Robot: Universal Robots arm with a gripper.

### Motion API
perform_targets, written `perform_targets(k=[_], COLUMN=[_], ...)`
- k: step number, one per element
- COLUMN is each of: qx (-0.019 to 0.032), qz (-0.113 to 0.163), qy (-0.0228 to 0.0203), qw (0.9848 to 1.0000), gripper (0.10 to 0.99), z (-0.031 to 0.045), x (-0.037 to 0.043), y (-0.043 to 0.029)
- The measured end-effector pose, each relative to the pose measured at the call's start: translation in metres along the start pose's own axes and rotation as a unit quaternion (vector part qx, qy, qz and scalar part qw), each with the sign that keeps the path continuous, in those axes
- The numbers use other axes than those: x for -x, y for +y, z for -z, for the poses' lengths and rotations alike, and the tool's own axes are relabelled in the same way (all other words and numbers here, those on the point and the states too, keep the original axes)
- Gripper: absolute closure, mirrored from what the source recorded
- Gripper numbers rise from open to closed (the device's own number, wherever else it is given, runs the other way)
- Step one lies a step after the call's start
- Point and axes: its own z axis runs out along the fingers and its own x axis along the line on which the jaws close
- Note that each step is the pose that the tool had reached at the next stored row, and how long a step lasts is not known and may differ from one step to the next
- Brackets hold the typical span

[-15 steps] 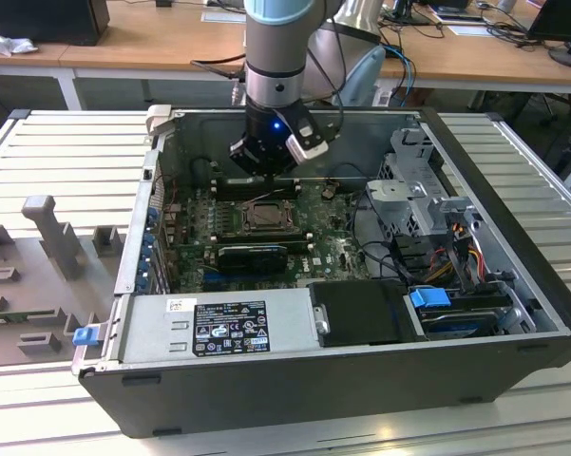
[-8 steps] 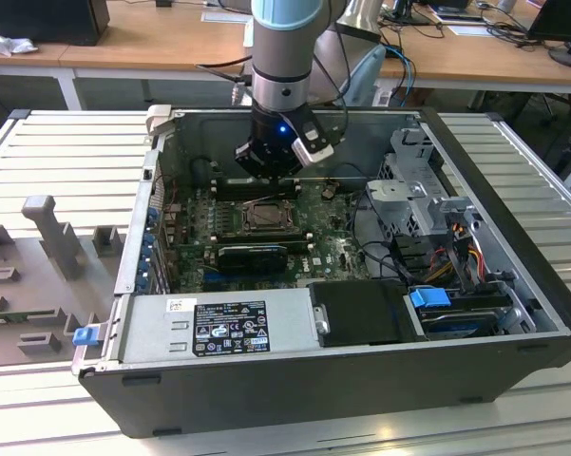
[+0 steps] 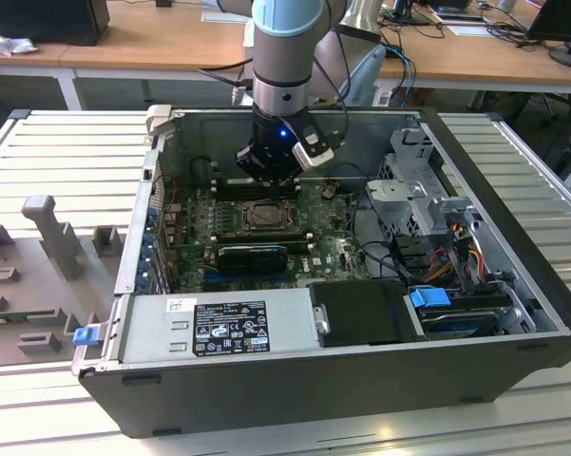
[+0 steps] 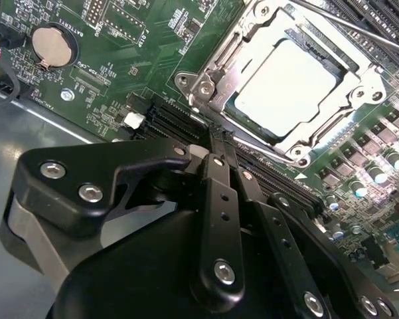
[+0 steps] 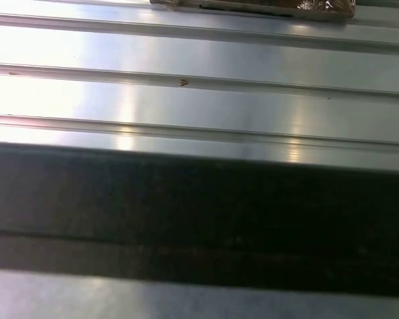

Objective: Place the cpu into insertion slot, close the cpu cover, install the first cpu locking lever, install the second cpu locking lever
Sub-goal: 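Install the first cpu locking lever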

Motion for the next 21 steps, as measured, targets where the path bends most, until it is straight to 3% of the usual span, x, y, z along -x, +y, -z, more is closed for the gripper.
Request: perform_targets(k=[21], qx=[-0.0014], qz=[-0.008], qy=[-0.0004], qw=[1.0], gripper=[0.98], z=[-0.0066], x=[-0.0003], y=[-0.0034])
